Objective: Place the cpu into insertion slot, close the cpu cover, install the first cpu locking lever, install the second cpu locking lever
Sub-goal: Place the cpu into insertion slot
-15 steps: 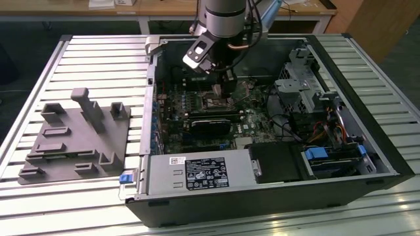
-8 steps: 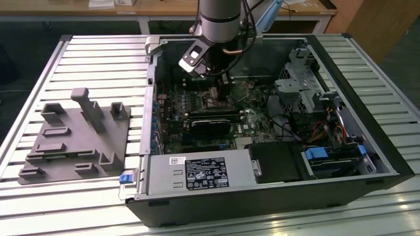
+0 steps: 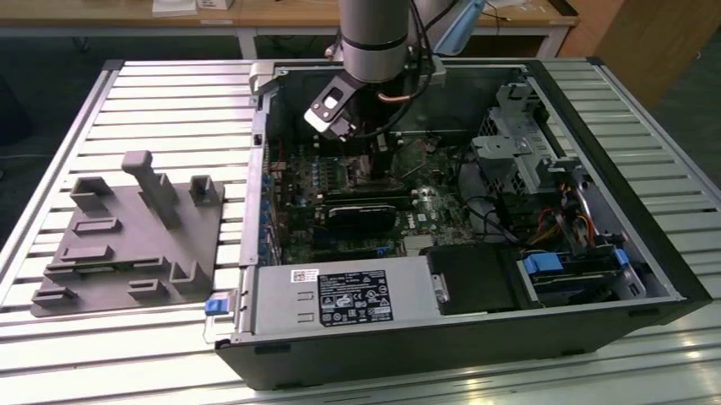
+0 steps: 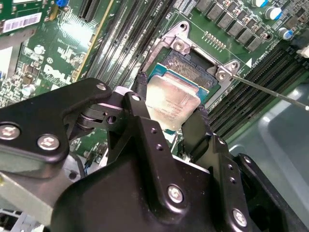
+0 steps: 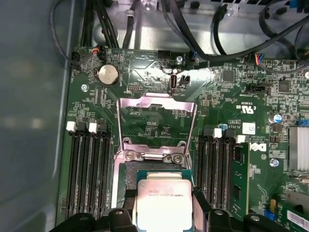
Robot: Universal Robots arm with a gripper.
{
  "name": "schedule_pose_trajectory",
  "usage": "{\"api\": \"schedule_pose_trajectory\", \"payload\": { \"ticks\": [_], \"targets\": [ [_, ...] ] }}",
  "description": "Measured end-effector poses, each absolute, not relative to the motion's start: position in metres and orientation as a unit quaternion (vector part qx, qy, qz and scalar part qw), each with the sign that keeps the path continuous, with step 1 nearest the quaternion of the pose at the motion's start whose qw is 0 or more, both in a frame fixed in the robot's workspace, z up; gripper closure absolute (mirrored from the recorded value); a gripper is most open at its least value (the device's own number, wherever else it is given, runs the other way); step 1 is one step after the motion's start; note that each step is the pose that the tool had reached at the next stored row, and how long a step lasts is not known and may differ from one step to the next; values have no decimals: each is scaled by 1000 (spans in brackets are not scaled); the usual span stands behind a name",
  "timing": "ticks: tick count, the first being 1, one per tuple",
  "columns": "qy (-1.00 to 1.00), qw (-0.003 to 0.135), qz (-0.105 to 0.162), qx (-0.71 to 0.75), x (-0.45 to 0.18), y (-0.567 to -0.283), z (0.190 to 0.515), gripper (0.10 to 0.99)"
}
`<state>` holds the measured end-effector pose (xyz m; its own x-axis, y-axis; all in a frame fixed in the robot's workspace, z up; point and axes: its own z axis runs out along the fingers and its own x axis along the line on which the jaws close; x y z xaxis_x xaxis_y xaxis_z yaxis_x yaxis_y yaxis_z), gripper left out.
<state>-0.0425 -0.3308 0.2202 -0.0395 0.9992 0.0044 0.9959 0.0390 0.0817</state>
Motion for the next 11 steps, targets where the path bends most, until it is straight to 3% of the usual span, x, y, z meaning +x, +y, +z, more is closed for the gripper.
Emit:
{"api": "schedule_pose_trajectory", "payload": {
  "ticks": [11],
  "targets": [
    [715, 27, 31, 698, -44, -327, 212, 545]
  ]
}}
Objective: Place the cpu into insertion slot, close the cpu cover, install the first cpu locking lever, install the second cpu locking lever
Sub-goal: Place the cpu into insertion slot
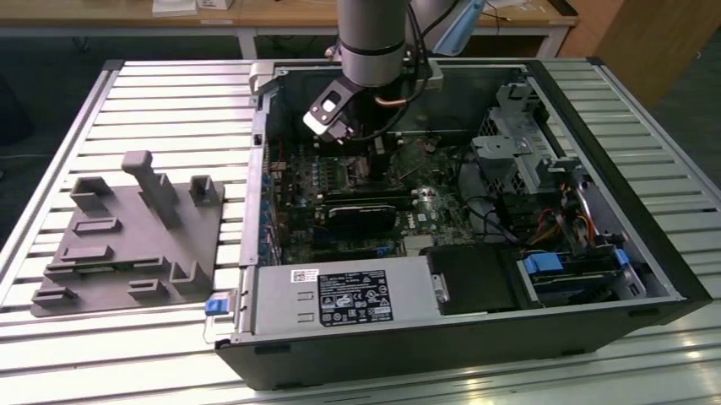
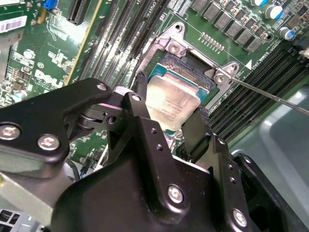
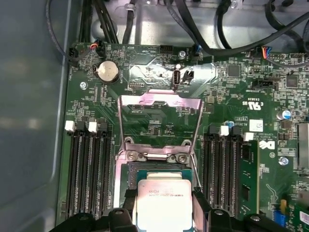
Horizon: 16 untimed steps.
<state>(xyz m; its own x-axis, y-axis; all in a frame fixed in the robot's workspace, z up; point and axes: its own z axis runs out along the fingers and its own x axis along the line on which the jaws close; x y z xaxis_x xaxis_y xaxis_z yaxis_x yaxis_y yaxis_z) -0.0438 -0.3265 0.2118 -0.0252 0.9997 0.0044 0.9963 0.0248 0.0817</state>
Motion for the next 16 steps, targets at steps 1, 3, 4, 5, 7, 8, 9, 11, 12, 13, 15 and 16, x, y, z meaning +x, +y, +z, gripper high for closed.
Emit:
{"api": "schedule_pose_trajectory", "payload": {
  "ticks": [1, 3, 4, 5, 7, 8, 9, 11, 12, 13, 15, 16],
  "targets": [
    [715, 27, 31, 698, -44, -326, 211, 545],
    [715, 27, 31, 698, -44, -325, 210, 545],
    [715, 27, 31, 698, -44, -325, 209, 545],
    [715, 27, 31, 698, -44, -325, 207, 545],
    [715, 27, 31, 698, -44, -325, 206, 545],
    [714, 27, 31, 699, -44, -325, 205, 545],
    [712, 27, 31, 701, -44, -325, 205, 545],
    [709, 27, 30, 704, -44, -325, 204, 545],
    [709, 27, 30, 704, -44, -325, 204, 545],
    [709, 27, 30, 704, -44, -325, 204, 545],
    [709, 27, 31, 704, -44, -325, 204, 545],
    [708, 27, 31, 705, -44, -325, 204, 545]
  ]
}}
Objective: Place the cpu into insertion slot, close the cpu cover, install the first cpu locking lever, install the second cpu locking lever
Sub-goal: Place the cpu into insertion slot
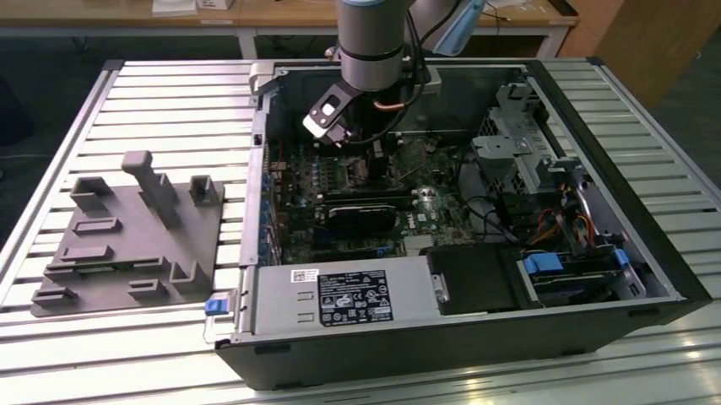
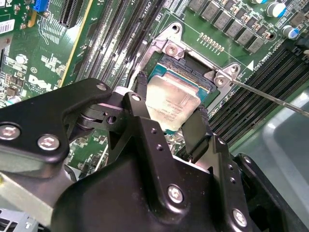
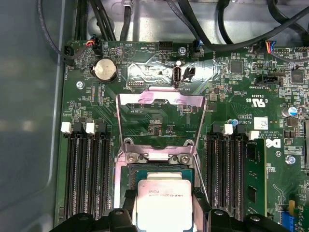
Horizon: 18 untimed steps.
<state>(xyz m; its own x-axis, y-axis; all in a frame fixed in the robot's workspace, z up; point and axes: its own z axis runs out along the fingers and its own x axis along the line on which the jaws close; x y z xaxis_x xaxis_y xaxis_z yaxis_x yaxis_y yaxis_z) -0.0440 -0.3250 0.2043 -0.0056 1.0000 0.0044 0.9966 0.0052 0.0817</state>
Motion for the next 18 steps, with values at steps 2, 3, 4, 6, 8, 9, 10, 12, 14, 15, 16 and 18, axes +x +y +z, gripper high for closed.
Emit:
{"api": "schedule_pose_trajectory", "payload": {
  "ticks": [2, 3, 4, 6, 8, 9, 10, 12, 14, 15, 16, 18],
  "targets": [
    [708, 27, 31, 705, -44, -325, 203, 545],
    [708, 28, 32, 705, -44, -325, 203, 545],
    [708, 29, 32, 705, -44, -325, 202, 545],
    [708, 31, 35, 704, -44, -325, 201, 545],
    [708, 32, 35, 704, -45, -325, 200, 545],
    [708, 32, 35, 704, -45, -325, 200, 545],
    [708, 32, 35, 704, -46, -325, 199, 545],
    [708, 32, 36, 704, -47, -325, 199, 545],
    [708, 32, 37, 704, -47, -325, 197, 545],
    [708, 31, 37, 704, -47, -325, 197, 545],
    [708, 31, 37, 704, -47, -325, 197, 545],
    [708, 30, 38, 704, -47, -325, 196, 545]
  ]
}}
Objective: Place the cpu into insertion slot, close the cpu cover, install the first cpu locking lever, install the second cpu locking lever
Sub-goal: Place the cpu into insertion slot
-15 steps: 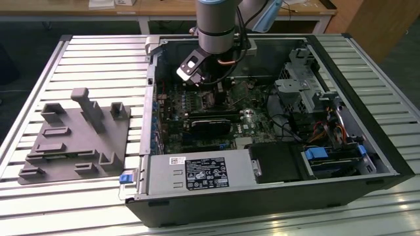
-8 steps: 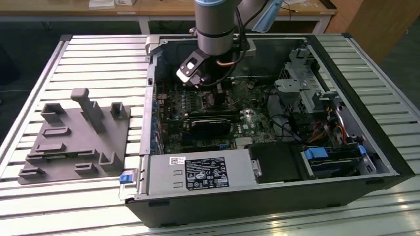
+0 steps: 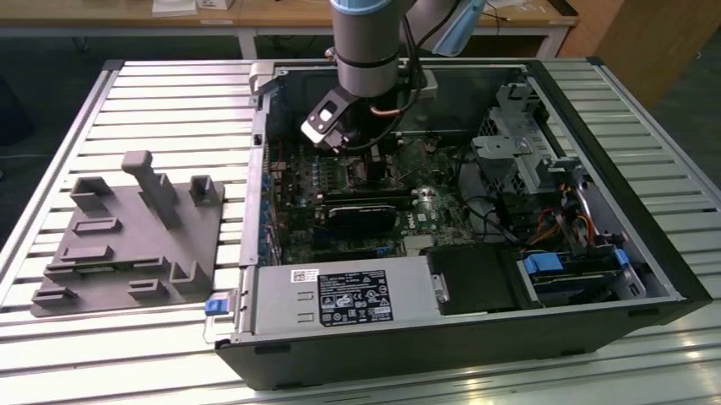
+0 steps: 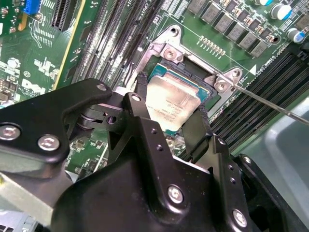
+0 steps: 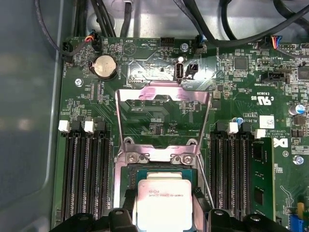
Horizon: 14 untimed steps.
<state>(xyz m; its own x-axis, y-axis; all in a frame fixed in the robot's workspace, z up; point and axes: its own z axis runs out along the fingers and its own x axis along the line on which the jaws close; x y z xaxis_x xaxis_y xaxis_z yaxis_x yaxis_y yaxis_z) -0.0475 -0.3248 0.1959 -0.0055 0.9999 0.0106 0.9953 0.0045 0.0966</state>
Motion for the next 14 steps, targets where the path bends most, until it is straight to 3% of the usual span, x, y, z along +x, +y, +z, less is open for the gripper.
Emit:
{"api": "schedule_pose_trajectory", "payload": {
  "ticks": [14],
  "targets": [
    [708, 29, 39, 705, -48, -323, 194, 545]
  ]
}}
